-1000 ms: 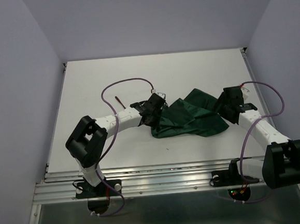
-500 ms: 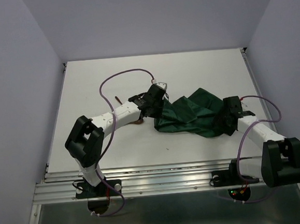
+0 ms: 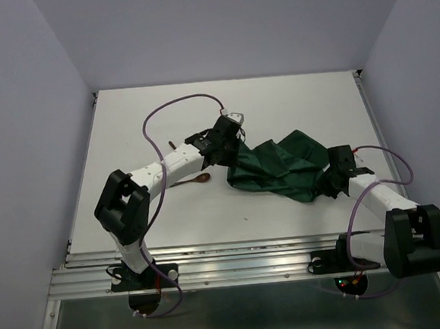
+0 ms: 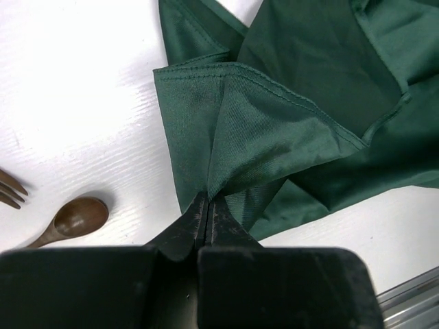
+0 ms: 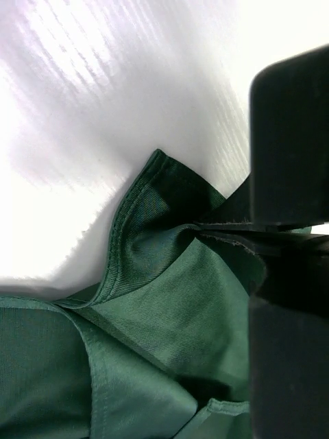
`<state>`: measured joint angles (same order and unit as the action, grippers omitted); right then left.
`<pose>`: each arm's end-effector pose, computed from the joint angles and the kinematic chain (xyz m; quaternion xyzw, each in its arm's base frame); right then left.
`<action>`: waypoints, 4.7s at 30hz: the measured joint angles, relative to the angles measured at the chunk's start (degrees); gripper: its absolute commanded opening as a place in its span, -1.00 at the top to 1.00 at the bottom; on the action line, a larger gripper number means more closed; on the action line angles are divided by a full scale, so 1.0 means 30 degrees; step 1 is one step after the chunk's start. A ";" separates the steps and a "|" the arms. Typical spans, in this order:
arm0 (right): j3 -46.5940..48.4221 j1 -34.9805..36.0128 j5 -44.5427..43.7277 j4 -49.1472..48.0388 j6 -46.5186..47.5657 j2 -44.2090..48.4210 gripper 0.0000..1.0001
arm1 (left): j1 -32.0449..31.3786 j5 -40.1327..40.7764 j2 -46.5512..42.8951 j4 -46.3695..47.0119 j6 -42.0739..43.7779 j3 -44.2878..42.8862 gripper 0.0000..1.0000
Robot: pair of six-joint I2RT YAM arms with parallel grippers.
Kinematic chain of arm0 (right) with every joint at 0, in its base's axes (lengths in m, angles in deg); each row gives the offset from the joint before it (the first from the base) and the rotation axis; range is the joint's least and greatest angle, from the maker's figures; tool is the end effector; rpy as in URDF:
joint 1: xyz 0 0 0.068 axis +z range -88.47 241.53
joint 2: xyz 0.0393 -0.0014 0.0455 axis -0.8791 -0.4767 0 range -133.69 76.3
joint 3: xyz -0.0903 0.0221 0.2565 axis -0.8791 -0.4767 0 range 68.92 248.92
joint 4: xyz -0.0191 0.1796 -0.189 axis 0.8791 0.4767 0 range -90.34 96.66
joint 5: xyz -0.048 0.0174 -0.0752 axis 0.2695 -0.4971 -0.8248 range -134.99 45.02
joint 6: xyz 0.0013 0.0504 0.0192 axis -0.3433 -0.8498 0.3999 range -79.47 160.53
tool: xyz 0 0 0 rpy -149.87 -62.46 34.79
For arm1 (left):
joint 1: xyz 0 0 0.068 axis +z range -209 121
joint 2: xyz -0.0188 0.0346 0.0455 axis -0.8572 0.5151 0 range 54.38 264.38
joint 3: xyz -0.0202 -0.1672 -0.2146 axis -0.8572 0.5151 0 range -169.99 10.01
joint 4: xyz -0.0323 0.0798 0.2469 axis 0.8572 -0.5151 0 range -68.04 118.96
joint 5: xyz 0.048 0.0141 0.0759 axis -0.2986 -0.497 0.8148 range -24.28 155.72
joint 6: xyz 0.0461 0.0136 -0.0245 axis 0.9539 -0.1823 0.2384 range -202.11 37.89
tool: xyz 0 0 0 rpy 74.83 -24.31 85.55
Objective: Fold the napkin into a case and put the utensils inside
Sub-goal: Pick up the crumpled napkin from the center of the board, then flatten out the crumpled napkin at the center of the board.
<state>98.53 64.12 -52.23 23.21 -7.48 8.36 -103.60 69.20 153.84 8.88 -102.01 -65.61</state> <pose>0.2016 0.0046 0.1568 0.3879 0.8872 0.0482 0.2453 0.2797 -0.2728 0.2538 0.1852 0.9010 -0.1851 0.3458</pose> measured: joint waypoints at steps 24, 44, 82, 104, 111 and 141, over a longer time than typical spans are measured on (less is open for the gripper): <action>1.7493 -0.0729 -0.1209 -0.1450 0.3577 -0.1778 0.99 | 0.8036 -0.5610 0.1909 0.0138 -0.1741 -1.5642 1.00; 0.5370 -0.0750 -0.0444 0.2062 0.3745 0.1311 -0.31 | 0.7832 -0.9129 1.2138 0.0051 -0.2623 -1.7864 -0.97; 0.6084 -0.0750 0.0568 0.1355 0.3920 -0.0685 -0.42 | 0.4874 0.0495 0.4262 -0.1661 -0.5821 -0.1195 -0.03; 0.5690 -0.0750 0.0576 0.1290 0.3912 -0.0605 -0.46 | 0.4954 0.0087 0.5042 0.0699 -0.6025 -0.1348 -0.27; 0.5690 -0.0750 0.0583 0.1290 0.3920 -0.0612 -0.48 | 0.5129 0.0291 0.5042 0.1166 -0.6025 -0.1173 0.10; 0.2550 -0.4736 0.2739 0.0299 0.3337 -0.1413 -0.52 | 0.6987 -0.1967 0.2594 0.0342 -0.4874 -0.3526 1.00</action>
<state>106.18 49.91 -44.01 24.11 2.53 4.12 -82.64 63.30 161.63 9.91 -116.64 -76.19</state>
